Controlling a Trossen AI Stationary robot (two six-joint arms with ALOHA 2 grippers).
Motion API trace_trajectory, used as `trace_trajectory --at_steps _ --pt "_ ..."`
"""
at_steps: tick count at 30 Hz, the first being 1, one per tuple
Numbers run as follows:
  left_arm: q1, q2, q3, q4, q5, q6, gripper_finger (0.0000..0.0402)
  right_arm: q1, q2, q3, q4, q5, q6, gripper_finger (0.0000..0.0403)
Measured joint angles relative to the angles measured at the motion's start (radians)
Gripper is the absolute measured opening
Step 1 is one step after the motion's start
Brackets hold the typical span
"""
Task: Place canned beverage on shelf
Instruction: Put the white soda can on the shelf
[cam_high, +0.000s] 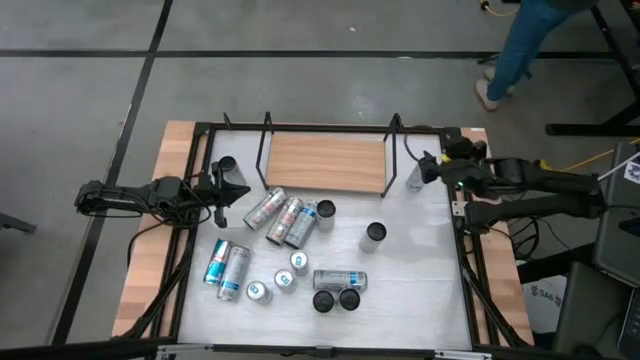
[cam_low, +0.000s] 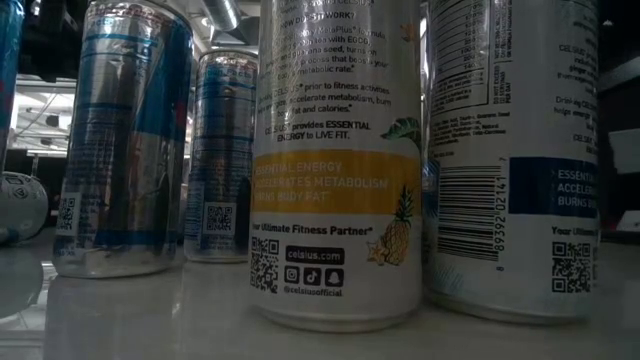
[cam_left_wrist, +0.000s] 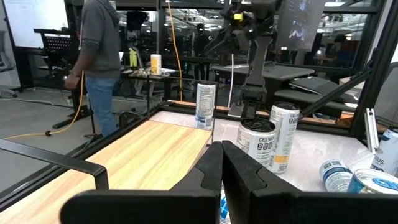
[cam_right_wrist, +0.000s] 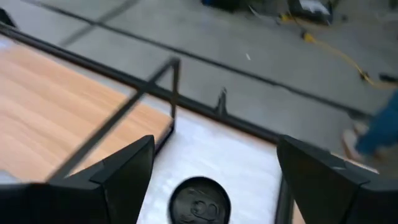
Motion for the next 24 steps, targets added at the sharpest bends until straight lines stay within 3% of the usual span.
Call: trace_trajectory --at_steps 12,18,24 --pt "0.000 0.000 0.000 0.000 0.000 0.000 0.0000 -0.322 0.062 -0.001 -0.003 -0.358 -0.008 0.0326" --pt "0.000 0.000 0.000 0.000 0.000 0.000 0.0000 -0.381 0.080 -0.001 -0.003 -0.459 -0.008 0.0326" --pt "0.000 0.000 0.000 0.000 0.000 0.000 0.0000 -0.378 0.130 -0.001 -0.003 -0.477 -0.008 0.0326"
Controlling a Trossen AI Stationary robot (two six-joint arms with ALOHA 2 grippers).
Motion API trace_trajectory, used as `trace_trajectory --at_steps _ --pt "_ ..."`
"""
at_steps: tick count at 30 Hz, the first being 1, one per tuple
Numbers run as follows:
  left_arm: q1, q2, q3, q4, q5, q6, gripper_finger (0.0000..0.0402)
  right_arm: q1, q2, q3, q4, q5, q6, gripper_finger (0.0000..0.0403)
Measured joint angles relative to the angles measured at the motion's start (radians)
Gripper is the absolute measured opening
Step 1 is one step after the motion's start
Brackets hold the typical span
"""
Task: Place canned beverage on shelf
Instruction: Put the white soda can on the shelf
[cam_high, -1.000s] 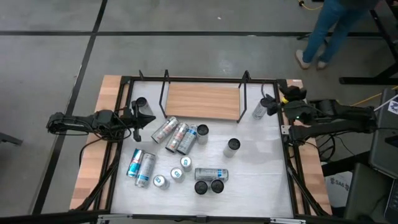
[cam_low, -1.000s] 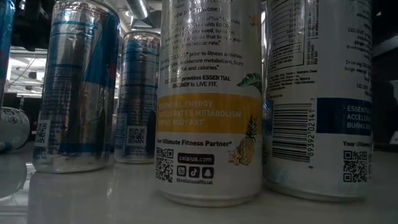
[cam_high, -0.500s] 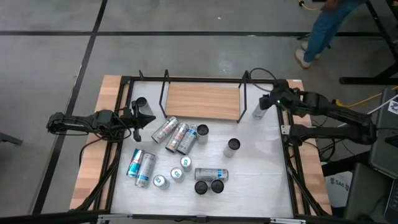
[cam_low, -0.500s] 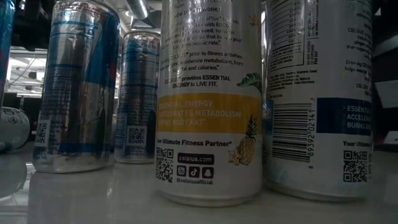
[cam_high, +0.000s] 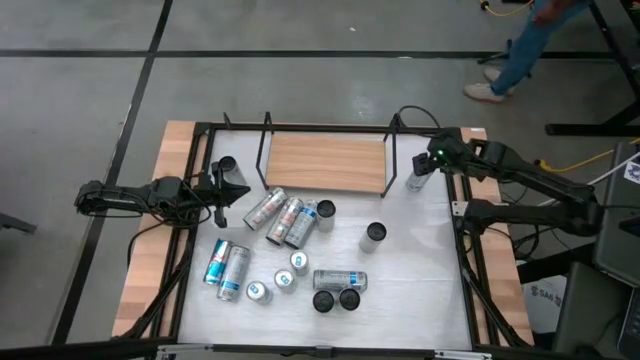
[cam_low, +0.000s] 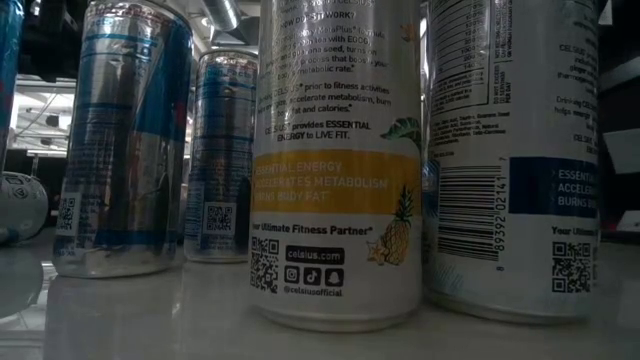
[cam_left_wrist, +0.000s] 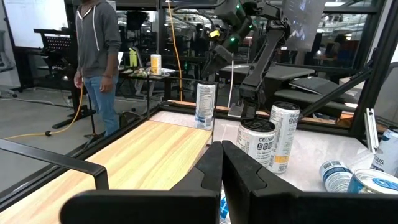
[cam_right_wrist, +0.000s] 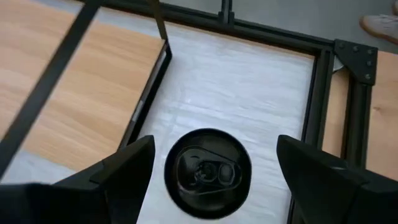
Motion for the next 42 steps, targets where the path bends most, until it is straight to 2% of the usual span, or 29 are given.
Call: trace_trajectory --at_steps 20,29,32,38,42 --pt "0.000 0.000 0.000 0.000 0.000 0.000 0.0000 0.000 0.179 0.000 -0.059 -0.038 0.000 0.0326" --pt "0.000 0.000 0.000 0.000 0.000 0.000 0.0000 0.000 0.214 0.000 -0.060 -0.049 0.000 0.0323" --pt "0.000 0.000 0.000 0.000 0.000 0.000 0.0000 0.000 0.214 0.000 -0.061 -0.060 0.000 0.0305" --pt "0.000 0.000 0.000 0.000 0.000 0.000 0.0000 0.000 0.214 0.000 -0.058 -0.060 -0.004 0.0240" --pt "0.000 0.000 0.000 0.000 0.000 0.000 0.0000 0.000 0.213 0.001 -0.058 -0.060 -0.007 0.0234"
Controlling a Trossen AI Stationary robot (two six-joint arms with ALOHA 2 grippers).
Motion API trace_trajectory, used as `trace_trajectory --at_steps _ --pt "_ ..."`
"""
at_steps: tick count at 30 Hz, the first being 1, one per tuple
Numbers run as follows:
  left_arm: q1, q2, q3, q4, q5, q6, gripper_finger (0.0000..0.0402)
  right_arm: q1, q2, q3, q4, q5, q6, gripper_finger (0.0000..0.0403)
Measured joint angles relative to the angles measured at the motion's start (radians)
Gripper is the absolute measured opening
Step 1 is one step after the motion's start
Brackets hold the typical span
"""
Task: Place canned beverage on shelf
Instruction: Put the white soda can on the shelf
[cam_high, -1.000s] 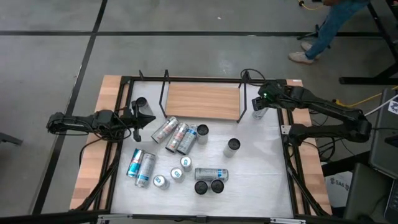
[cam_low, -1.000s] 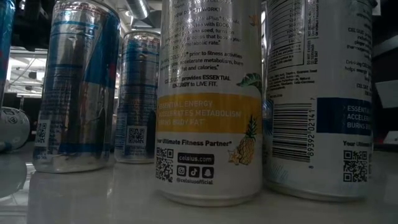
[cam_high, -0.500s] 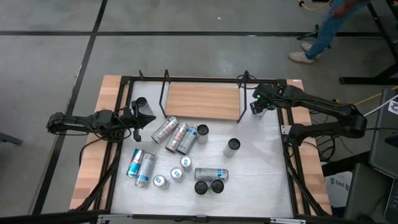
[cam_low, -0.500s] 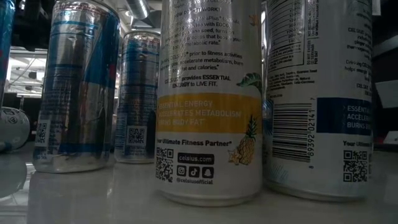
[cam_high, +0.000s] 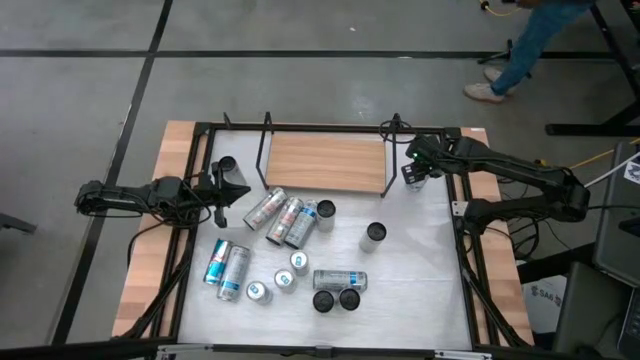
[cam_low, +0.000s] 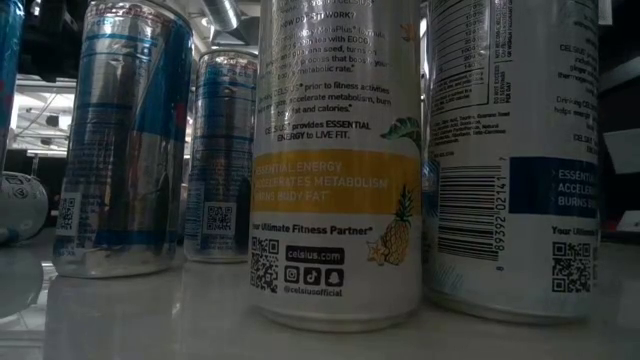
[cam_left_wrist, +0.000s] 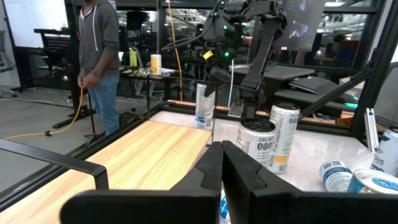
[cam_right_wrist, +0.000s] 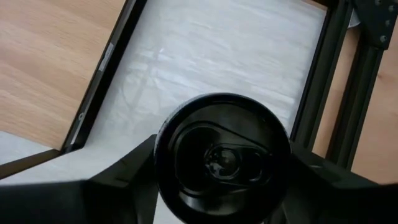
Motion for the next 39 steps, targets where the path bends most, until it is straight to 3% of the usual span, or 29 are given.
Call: trace_trajectory --at_steps 11,27,39 --pt "0.000 0.000 0.000 0.000 0.000 0.000 0.0000 0.000 -0.003 0.087 -0.102 -0.032 -0.055 0.0239" --pt "0.000 0.000 0.000 0.069 0.000 -0.003 0.0000 0.000 -0.001 0.570 -0.320 -0.017 -0.190 0.0240" --pt "0.000 0.001 0.000 0.149 -0.006 -0.003 0.0000 0.000 0.066 0.839 -0.238 -0.047 -0.341 0.0240"
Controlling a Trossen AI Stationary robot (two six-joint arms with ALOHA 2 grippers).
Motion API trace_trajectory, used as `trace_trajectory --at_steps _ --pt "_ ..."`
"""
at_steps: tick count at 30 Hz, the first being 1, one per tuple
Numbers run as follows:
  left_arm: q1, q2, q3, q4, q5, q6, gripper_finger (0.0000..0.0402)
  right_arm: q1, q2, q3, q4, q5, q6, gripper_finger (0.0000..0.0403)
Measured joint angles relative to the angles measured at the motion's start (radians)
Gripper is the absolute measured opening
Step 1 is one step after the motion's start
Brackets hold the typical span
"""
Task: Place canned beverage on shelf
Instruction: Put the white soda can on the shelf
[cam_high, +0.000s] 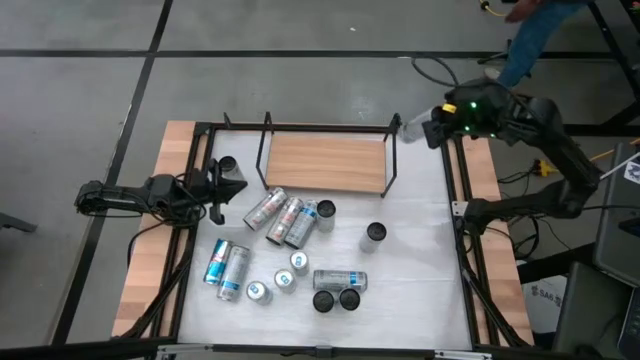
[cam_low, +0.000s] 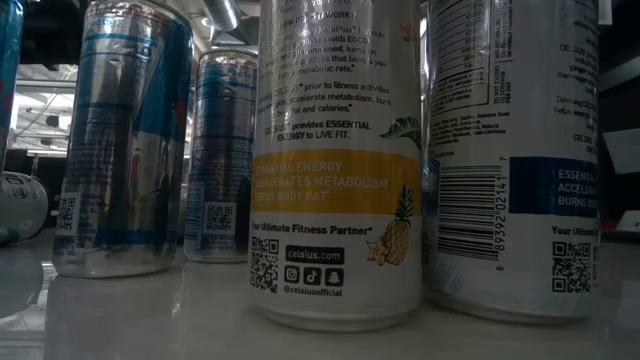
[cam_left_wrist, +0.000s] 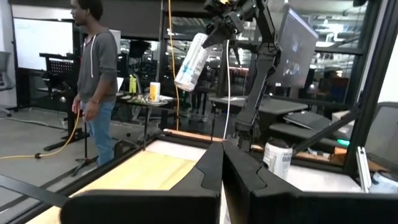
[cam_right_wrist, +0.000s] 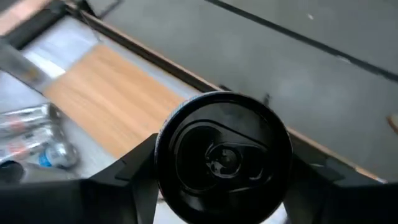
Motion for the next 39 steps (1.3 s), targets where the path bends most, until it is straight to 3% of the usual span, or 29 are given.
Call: trace_trajectory --at_steps 11,20,31,39 --pt "0.000 0.002 0.000 0.054 -0.002 0.001 0.0000 0.001 0.207 0.021 0.179 -0.222 -0.168 0.0240" --pt "0.000 0.076 0.000 0.154 -0.014 0.000 0.0000 0.001 0.387 0.021 0.177 -0.250 -0.240 0.0246" --pt "0.000 0.306 0.001 0.404 -0.037 -0.003 0.0000 0.001 0.503 0.021 0.180 -0.251 -0.274 0.0246" --pt "0.000 0.465 0.117 0.429 -0.052 0.057 0.0000 0.001 0.554 0.022 0.182 -0.221 -0.285 0.0246"
